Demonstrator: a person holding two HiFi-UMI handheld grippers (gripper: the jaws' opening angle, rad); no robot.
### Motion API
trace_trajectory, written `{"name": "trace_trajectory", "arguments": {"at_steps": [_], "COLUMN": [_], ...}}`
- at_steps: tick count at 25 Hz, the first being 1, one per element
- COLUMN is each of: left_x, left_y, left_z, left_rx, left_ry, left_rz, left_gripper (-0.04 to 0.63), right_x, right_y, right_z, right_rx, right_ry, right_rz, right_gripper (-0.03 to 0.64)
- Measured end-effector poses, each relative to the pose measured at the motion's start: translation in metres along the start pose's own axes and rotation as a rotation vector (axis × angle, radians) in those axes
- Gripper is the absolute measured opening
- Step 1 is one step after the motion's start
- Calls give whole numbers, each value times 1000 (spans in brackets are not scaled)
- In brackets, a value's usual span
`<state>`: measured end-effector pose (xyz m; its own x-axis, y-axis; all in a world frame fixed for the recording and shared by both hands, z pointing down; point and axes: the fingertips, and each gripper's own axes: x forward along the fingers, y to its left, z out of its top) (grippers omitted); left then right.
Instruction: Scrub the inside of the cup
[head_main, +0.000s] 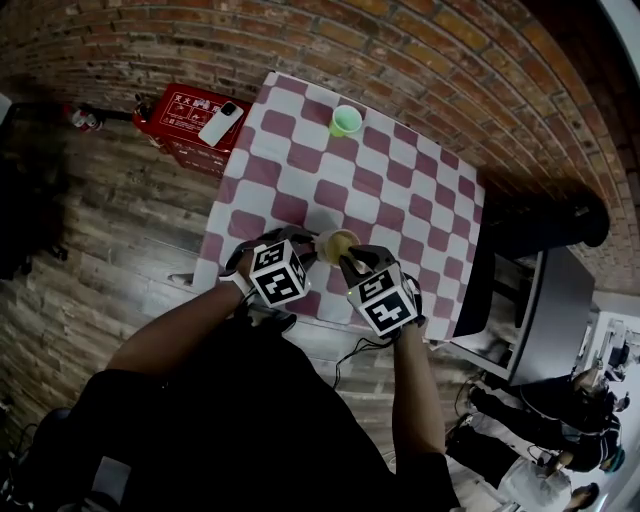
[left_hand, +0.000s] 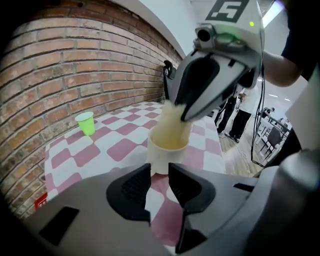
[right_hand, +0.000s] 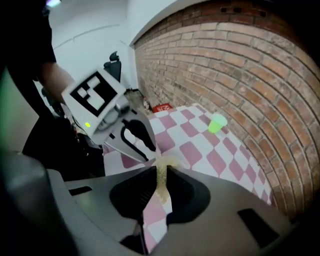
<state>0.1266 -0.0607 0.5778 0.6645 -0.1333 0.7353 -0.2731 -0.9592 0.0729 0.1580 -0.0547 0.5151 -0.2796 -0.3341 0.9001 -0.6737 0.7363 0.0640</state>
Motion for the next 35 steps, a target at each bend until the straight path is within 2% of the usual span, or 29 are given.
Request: {"name": "trace_trajectory", "arguments": {"at_steps": [4, 6, 8, 13, 15, 18, 21, 23, 27, 30, 32, 35], "left_x": [0, 0, 1, 2, 1, -8, -27, -45, -84, -112, -129, -160], "left_y": [-1, -2, -4, -7, -6, -8, -6, 4, 28, 42, 53, 72], "left_z": [0, 0, -1, -3, -3, -8, -16, -11, 23, 48, 62, 80], "left_rx": [0, 0, 2, 3, 4, -1, -16, -14, 35, 65, 33, -56], "left_ry": [3, 5, 9, 10, 8, 2, -21, -64, -194, -282, -340, -423], "left_rz": [-2, -4, -8, -13, -14, -22, 0, 55, 202, 266, 295, 354], "left_gripper": [120, 120, 120, 120, 120, 120, 120, 120, 118, 118, 115, 109], "right_x": [48, 57, 58, 33, 13, -26, -74, -100, -128, -142, -149, -157], "right_y": [-2, -6, -9, -24, -28, -30, -30, -34, -38, -34, -32, -27], "right_z": [-19, -20, -17, -7, -3, 8, 28, 31, 18, 13, 9, 6], "right_rx": [30, 72, 159, 502, 603, 677, 726, 755, 732, 742, 725, 682], "right_ry": [98, 92, 61, -123, -207, -337, -519, -611, -650, -712, -743, -763], "right_rz": [11, 18, 40, 111, 132, 136, 152, 120, -45, -108, -170, -249], "right_gripper": [72, 72, 72, 72, 72, 72, 72, 72, 72, 72, 72, 72]}}
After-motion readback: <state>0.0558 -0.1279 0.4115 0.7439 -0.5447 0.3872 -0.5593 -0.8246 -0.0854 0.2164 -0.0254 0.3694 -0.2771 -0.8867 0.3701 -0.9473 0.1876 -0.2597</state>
